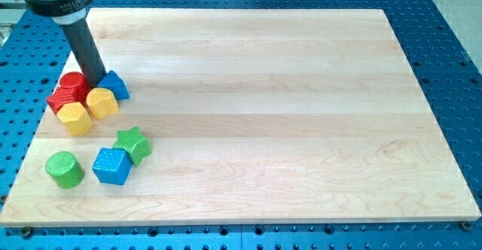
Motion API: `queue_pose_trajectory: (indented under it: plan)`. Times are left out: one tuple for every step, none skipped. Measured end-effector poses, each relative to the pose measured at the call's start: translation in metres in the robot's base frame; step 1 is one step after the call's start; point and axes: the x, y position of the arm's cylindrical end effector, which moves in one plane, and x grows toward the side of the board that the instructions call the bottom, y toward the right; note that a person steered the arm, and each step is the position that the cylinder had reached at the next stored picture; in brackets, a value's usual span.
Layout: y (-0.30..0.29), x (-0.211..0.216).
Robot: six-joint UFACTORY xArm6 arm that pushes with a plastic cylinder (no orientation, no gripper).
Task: Move the triangle to the right of the green star
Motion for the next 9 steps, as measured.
queue_pose_trajectory:
  plan:
    - [0.055,0.019]
    - [0.08,-0.006]
    - [0.113,0.034]
    - [0.116,0.078]
    - [0.151,0.103]
    - [0.194,0.14]
    - [0.162,0.153]
    - [0.149,0.207]
    - [0.07,0.21]
